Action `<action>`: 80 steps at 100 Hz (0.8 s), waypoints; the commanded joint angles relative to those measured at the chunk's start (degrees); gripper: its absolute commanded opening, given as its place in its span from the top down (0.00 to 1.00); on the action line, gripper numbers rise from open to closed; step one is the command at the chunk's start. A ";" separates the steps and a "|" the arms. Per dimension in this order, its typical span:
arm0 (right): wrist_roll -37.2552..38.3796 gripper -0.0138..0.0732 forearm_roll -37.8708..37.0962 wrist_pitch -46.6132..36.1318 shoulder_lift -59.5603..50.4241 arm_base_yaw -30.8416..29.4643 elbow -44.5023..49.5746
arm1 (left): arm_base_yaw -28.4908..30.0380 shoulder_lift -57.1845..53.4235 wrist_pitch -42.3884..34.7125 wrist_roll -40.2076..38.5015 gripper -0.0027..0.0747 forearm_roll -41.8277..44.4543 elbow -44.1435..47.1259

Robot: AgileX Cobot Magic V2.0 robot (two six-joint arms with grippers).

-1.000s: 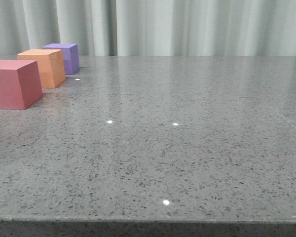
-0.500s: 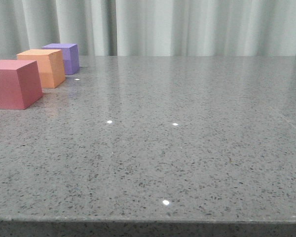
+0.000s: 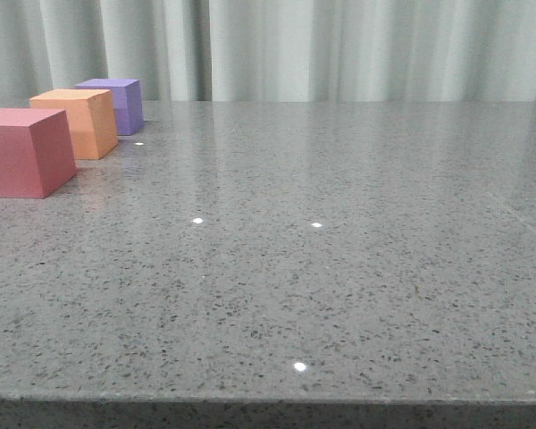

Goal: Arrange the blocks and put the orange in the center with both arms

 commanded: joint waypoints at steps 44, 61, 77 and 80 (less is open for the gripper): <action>-0.14 0.97 -0.78 -4.63 -0.08 -0.49 -1.57 | 0.84 -1.52 -16.72 0.15 0.99 2.05 5.17; -0.14 0.97 -0.78 -4.63 -0.08 -0.49 -1.57 | 3.62 -6.36 -18.46 0.15 0.99 2.05 11.75; -0.14 0.97 -0.78 -4.63 -0.08 -0.49 -1.57 | 6.17 -12.68 -18.46 0.15 0.99 2.05 17.64; -0.14 0.97 -0.78 -4.63 -0.08 -0.49 -1.57 | 6.54 -14.31 -18.46 0.15 0.99 2.05 18.68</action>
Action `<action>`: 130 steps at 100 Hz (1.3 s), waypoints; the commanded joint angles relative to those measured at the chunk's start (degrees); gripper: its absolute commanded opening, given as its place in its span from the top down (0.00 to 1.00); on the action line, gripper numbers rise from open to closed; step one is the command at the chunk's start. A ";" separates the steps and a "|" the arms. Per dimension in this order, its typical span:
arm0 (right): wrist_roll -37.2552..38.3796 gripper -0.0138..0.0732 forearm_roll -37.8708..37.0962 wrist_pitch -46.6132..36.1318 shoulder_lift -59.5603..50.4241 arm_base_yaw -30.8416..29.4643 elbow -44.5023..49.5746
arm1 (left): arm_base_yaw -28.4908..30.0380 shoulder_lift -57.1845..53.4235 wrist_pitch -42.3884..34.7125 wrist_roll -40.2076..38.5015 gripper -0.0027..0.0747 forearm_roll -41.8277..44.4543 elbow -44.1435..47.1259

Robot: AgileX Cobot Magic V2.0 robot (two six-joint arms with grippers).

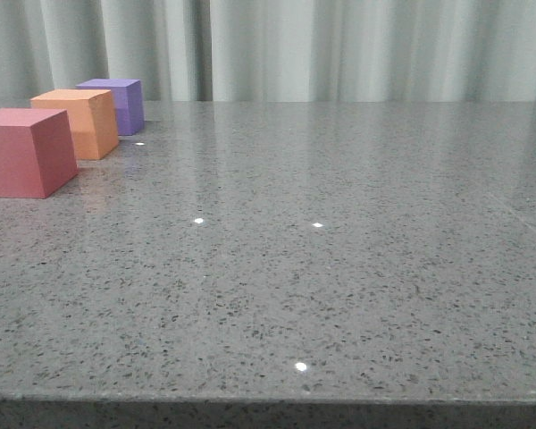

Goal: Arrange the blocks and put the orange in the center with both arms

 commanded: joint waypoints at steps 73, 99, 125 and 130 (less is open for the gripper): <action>-0.14 0.97 -0.78 -4.58 -0.13 -0.49 -1.57 | 3.13 -14.14 -5.06 0.15 0.99 4.19 9.11; -0.14 0.97 -0.78 -4.58 -0.13 -0.49 -1.57 | 3.13 -14.14 -5.06 0.15 0.99 4.19 9.11; -0.14 0.97 -0.78 -4.58 -0.13 -0.49 -1.57 | 3.13 -14.14 -5.06 0.15 0.99 4.19 9.11; -0.14 0.97 -0.78 -4.58 -0.13 -0.49 -1.57 | 3.13 -14.14 -5.06 0.15 0.99 4.19 9.11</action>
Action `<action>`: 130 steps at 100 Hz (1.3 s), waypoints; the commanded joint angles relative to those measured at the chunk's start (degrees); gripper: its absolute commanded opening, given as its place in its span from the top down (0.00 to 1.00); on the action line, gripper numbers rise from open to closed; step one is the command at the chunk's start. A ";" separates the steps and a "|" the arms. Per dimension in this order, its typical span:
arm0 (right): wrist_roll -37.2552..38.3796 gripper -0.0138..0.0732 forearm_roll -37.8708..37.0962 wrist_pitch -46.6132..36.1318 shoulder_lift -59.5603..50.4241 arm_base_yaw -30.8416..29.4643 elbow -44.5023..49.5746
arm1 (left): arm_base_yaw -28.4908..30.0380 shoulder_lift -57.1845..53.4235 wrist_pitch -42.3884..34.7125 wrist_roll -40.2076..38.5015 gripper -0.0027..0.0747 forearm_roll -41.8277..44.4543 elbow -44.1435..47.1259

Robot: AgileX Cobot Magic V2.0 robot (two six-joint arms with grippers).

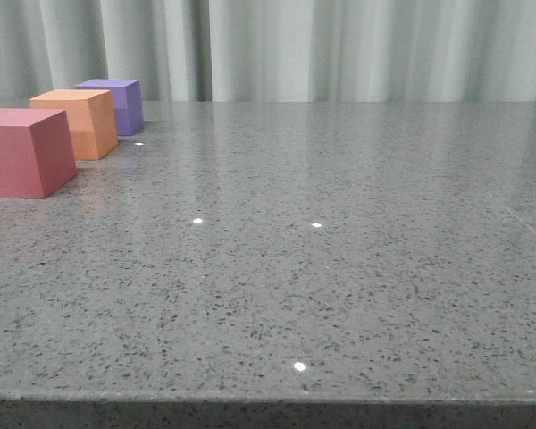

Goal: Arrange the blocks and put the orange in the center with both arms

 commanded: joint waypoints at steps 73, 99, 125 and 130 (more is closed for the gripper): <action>-4.39 0.97 8.00 -15.81 -10.15 -3.66 9.95 | 0.16 -1.89 -4.48 0.15 0.99 -0.20 2.42; -6.51 0.97 14.91 -19.88 -19.61 -6.02 18.25 | 0.16 -1.89 -4.48 0.15 0.99 -0.20 2.42; -10.86 0.97 18.88 -20.19 -25.90 -6.02 25.09 | 0.16 -1.89 -4.48 0.15 0.99 -0.20 2.42; -10.86 0.97 18.88 -20.44 -26.85 -6.02 26.20 | 0.16 -1.89 -4.48 0.15 0.99 -0.20 2.42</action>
